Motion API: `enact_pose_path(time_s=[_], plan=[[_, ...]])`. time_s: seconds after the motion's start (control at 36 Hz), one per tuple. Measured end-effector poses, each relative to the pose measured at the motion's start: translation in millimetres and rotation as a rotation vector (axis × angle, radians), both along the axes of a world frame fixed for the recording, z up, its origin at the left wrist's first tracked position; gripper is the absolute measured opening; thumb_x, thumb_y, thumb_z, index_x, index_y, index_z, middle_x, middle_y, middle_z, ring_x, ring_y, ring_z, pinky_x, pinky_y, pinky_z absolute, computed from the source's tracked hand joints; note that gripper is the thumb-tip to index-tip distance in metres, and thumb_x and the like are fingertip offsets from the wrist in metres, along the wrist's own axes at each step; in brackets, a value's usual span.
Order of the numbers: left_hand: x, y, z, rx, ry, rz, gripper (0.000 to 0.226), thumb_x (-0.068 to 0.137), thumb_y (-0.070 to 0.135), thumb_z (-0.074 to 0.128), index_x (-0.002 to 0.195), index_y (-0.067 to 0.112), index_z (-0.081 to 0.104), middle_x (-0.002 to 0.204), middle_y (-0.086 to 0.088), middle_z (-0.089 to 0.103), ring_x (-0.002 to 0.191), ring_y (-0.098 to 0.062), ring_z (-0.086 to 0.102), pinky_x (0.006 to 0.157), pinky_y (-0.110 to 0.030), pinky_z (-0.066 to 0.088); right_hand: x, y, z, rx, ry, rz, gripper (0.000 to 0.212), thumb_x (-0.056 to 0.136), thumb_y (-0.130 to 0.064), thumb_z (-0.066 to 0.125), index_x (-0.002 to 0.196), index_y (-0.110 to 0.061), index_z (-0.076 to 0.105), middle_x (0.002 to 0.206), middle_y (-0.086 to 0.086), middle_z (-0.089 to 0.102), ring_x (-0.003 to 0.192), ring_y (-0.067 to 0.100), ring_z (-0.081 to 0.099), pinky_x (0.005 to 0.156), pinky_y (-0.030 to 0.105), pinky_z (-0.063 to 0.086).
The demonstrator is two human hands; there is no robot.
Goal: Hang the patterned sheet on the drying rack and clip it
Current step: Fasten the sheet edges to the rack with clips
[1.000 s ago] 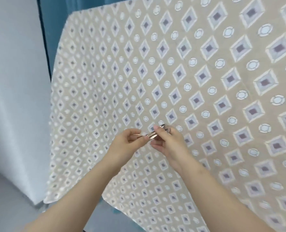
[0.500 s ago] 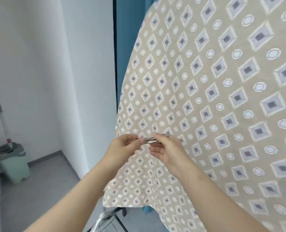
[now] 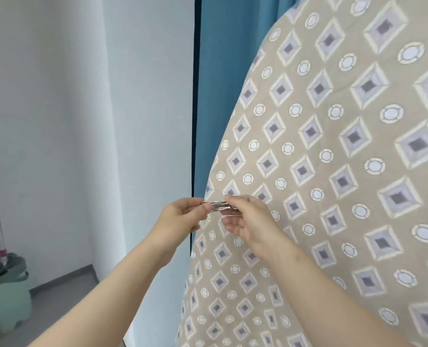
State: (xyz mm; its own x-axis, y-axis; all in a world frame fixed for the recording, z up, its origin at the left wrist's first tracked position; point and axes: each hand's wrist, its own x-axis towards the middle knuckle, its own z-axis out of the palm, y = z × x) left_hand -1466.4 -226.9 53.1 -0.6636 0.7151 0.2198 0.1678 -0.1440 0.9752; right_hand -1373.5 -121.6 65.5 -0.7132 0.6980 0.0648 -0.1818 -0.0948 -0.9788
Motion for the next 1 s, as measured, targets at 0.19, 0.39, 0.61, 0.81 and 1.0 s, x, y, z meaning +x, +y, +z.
enact_pose_path(time_s=[0.19,0.39,0.61,0.81,1.0], plan=[[-58,49,23,0.151,-0.063,-0.024,0.006,0.089,0.023,0.059,0.092,0.019,0.061,0.093,0.001,0.067,0.091,-0.009,0.063,0.085,-0.023,0.049,-50,31,17,0.094,-0.004,-0.061,0.013,0.089,-0.026,0.059,0.081,-0.017,0.054,0.067,0.0,0.06,0.056,0.013,0.053,0.055,0.021,0.046],[-123,90,65,0.312,-0.213,-0.336,0.013,0.089,0.021,0.057,0.098,0.012,0.059,0.09,0.001,0.071,0.086,-0.006,0.068,0.077,-0.019,0.049,-104,52,58,0.2,0.098,-0.214,0.013,0.089,-0.026,0.058,0.081,-0.017,0.053,0.066,0.001,0.06,0.054,0.013,0.053,0.056,0.023,0.044],[-197,134,94,0.339,-0.231,-0.638,0.014,0.091,0.02,0.054,0.094,0.01,0.062,0.086,0.002,0.073,0.084,-0.006,0.069,0.08,-0.021,0.049,-169,63,85,0.248,0.099,-0.435,0.017,0.089,-0.032,0.058,0.085,-0.016,0.053,0.068,0.001,0.059,0.054,0.012,0.052,0.053,0.021,0.046],[-223,174,140,0.421,-0.332,-0.633,0.006,0.089,0.021,0.058,0.084,0.017,0.06,0.085,0.005,0.071,0.088,-0.006,0.067,0.081,-0.023,0.048,-172,74,121,0.411,0.079,-0.736,0.013,0.092,-0.026,0.054,0.083,-0.016,0.053,0.071,0.003,0.056,0.049,0.011,0.048,0.05,0.022,0.04],[-205,196,173,0.494,-0.289,-0.646,0.007,0.089,0.026,0.06,0.083,0.022,0.059,0.087,0.009,0.068,0.088,-0.005,0.065,0.079,-0.021,0.048,-145,90,165,0.672,-0.019,-0.993,0.015,0.088,-0.013,0.052,0.074,-0.017,0.054,0.067,0.0,0.057,0.055,0.015,0.05,0.06,0.03,0.044]])
